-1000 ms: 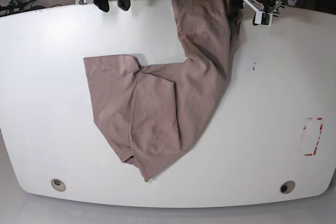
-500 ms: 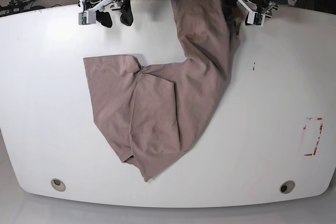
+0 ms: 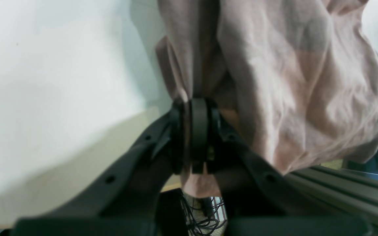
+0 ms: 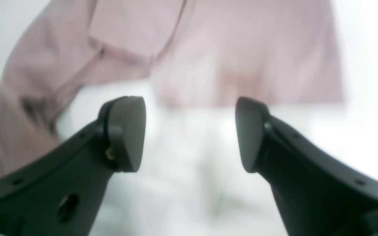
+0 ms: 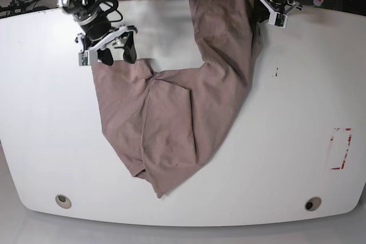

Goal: Fold the T-shirt properly
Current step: 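Grasp shirt edges with both grippers and pull them apart to spread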

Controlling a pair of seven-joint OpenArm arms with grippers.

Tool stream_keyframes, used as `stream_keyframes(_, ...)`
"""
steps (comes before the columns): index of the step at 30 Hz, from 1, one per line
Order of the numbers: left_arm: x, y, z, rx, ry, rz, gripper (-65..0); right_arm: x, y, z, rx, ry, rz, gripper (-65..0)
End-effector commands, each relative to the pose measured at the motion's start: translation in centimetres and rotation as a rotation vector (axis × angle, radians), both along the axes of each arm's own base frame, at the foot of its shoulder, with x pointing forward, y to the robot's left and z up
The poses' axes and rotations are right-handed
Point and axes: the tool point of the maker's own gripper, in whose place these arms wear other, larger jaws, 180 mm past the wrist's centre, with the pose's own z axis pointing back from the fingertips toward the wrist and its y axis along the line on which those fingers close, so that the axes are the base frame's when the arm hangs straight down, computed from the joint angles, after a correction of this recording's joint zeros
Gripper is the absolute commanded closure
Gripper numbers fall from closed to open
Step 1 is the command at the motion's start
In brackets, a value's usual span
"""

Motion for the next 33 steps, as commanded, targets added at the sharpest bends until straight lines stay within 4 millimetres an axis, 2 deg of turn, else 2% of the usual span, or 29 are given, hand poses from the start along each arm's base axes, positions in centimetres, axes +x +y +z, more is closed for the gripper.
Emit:
stream_keyframes(1, -0.1, 0.9, 0.4, 0.019, -0.004, 0.000, -1.7, 1.4, -0.7, 0.5, -0.003, -0.029, -0.005, -41.4)
stream_keyframes(5, 0.2, 2.6, 0.7, 0.051, -0.015, 0.027, -1.7, 3.7, -2.4, -0.6, -0.024, -0.020, -0.016, -41.5)
stream_keyframes(9, 0.1, 5.3, 1.2, 0.101, -0.022, 0.070, -1.7, 5.6, -3.6, -1.5, -0.031, -0.010, -0.034, -41.5)
stream_keyframes(13, 0.6, 6.8, 2.1, 0.121, -0.049, 0.065, -1.7, 7.6, -5.0, -1.3, -0.049, -0.013, -0.047, -41.7)
stream_keyframes(23, 1.2, 11.5, 3.7, 0.209, -0.089, 0.120, -1.8, 13.5, -6.7, -1.9, -0.008, 0.021, -0.099, -41.7)
stream_keyframes(25, 1.9, 12.4, 4.3, 0.227, -0.112, 0.138, -1.8, 14.9, -7.0, -1.7, 0.004, 0.018, -0.109, -41.7)
stream_keyframes(30, 2.9, 14.4, 4.9, 0.269, -0.103, 0.163, -1.9, 16.8, -6.9, -2.2, 0.033, 0.031, -0.079, -41.7)
stream_keyframes(33, 4.0, 15.7, 5.5, 0.295, -0.089, 0.167, -1.9, 17.1, -6.7, -3.7, 0.058, 0.088, -0.057, -41.7)
